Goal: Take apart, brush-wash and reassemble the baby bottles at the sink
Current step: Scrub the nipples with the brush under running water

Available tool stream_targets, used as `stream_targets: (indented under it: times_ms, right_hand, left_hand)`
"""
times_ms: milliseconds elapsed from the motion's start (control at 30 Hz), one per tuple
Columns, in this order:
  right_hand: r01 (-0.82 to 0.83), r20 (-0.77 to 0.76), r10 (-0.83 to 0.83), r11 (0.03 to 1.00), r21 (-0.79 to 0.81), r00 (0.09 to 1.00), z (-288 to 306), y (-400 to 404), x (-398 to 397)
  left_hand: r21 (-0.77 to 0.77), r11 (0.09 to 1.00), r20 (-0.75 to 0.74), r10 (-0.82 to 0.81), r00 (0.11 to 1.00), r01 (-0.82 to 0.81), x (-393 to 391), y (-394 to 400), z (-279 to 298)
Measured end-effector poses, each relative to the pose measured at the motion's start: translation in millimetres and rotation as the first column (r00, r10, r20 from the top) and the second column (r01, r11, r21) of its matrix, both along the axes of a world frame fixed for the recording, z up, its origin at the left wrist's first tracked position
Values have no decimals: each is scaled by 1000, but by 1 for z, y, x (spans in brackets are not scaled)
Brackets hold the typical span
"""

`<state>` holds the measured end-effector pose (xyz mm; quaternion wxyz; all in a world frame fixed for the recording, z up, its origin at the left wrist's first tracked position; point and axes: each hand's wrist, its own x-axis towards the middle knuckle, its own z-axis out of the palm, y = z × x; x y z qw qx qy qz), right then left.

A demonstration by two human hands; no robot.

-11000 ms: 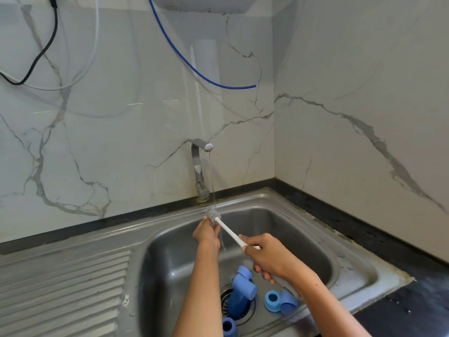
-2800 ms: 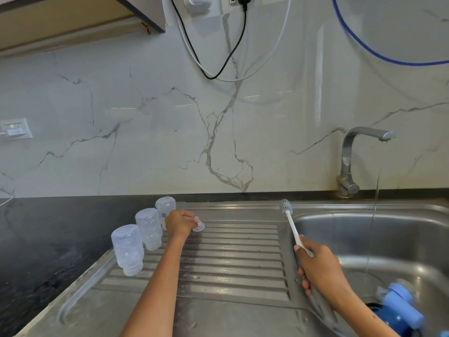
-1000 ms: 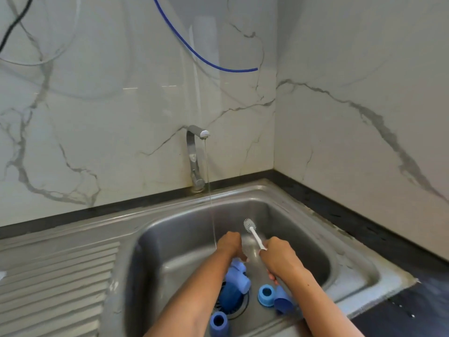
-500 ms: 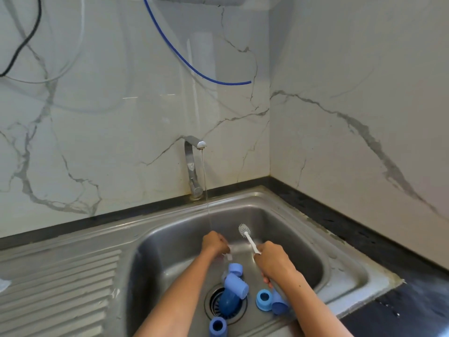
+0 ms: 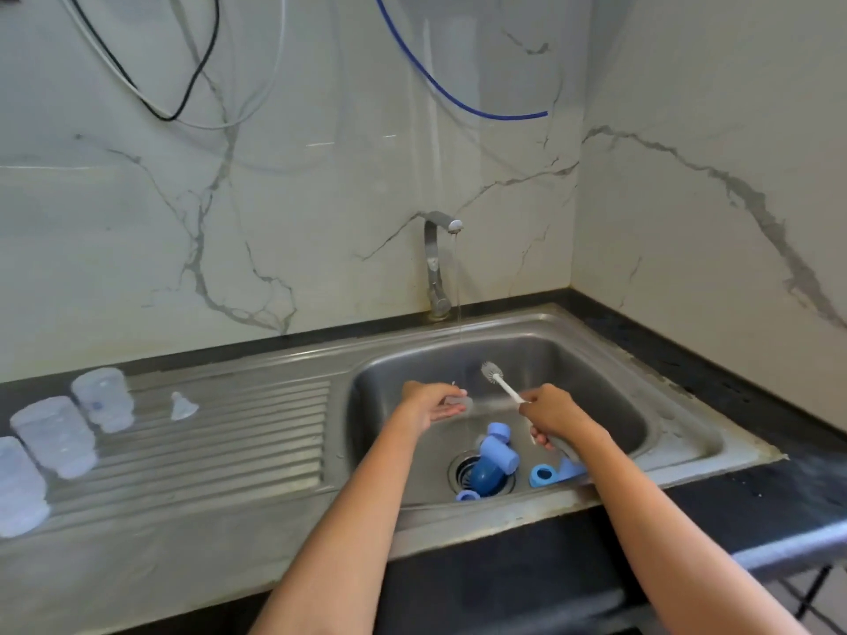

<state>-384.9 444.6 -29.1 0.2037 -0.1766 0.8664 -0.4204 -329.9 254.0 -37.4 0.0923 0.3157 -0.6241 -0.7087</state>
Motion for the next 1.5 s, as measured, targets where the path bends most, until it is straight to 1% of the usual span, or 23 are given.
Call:
stream_targets:
  times_ms: [100, 200, 267, 300, 367, 433, 467, 533, 567, 633, 700, 833, 900, 1000, 1033, 1100, 1267, 1333, 1367, 1400, 1433, 1467, 1500]
  right_hand:
    - [-6, 8, 7, 1000, -25, 1000, 1, -1, 3]
    - [-21, 18, 21, 999, -41, 1000, 0, -1, 3]
    - [-22, 23, 23, 998, -51, 999, 0, -1, 2]
    - [-21, 24, 23, 998, -57, 999, 1, -1, 2]
    - [-22, 25, 24, 997, -71, 999, 2, -1, 1]
    - [-27, 25, 29, 996, -83, 999, 3, -2, 1]
    - [-29, 23, 31, 996, -86, 999, 3, -2, 1]
    - [-33, 18, 34, 995, -89, 999, 2, -2, 1]
    - [-35, 14, 37, 995, -88, 999, 2, -2, 1]
    - [-44, 6, 44, 996, -84, 999, 2, -2, 2]
    - [-48, 1, 48, 996, -80, 999, 2, -2, 2]
    - [-49, -4, 48, 996, -75, 999, 2, -2, 3]
    - [-48, -7, 48, 996, -69, 999, 2, -2, 2]
    - [-49, -13, 49, 996, -74, 999, 2, -3, 2]
    - [-53, -24, 51, 995, -79, 998, 3, -3, 1]
    - [-71, -61, 65, 994, -89, 996, 4, -2, 1]
    - [-156, -137, 139, 981, -115, 981, 6, -1, -1]
    - [-168, -144, 150, 978, -125, 978, 6, -3, -1]
    - [-172, -141, 153, 976, -132, 978, 6, -4, -3]
    - [-178, -131, 160, 974, -139, 978, 5, -4, -3]
    - [-185, -116, 168, 972, -146, 979, 5, -4, -4]
    - [-189, -100, 175, 970, -154, 979, 5, -4, -5]
    - [-187, -85, 175, 969, -164, 981, 5, -5, -6]
  left_hand:
    - [133, 991, -63, 12, 998, -4, 0, 12, -1]
    - [156, 987, -46, 54, 998, -46, -1, 19, -2]
    - [236, 969, -105, 95, 990, -68, -4, 18, -1]
    - [309, 949, -165, 122, 979, -66, -4, 17, 1]
    - [491, 869, -269, 222, 937, -65, -3, 14, 6]
    - [635, 772, -310, 304, 901, -43, 0, 14, 10]
    - [646, 762, -311, 313, 897, -42, 0, 12, 10]
    - [603, 795, -284, 282, 916, -58, 2, 9, 8]
    - [605, 793, -274, 290, 917, -70, 1, 6, 7]
    - [666, 741, -287, 362, 887, -87, 0, 1, 5]
    - [712, 700, -312, 393, 865, -61, 1, 0, 4]
    - [743, 665, -304, 437, 847, -76, -2, -1, 3]
    - [721, 684, -289, 439, 851, -108, -5, -4, 1]
    - [627, 768, -257, 359, 897, -128, -13, -4, -1]
    - [625, 768, -242, 357, 902, -136, -17, -5, -1]
    - [660, 734, -217, 393, 893, -163, -25, -4, 0]
    - [733, 655, -226, 487, 843, -182, -65, -4, 0]
    - [700, 675, -218, 515, 829, -235, -80, -4, -1]
    - [644, 705, -194, 526, 828, -297, -88, -4, -3]
    - [615, 715, -189, 543, 818, -332, -94, -6, -7]
    - [556, 750, -201, 540, 817, -359, -100, -9, -12]
    - [501, 790, -226, 514, 827, -354, -105, -11, -15]
    - [512, 792, -243, 505, 828, -332, -109, -15, -18]
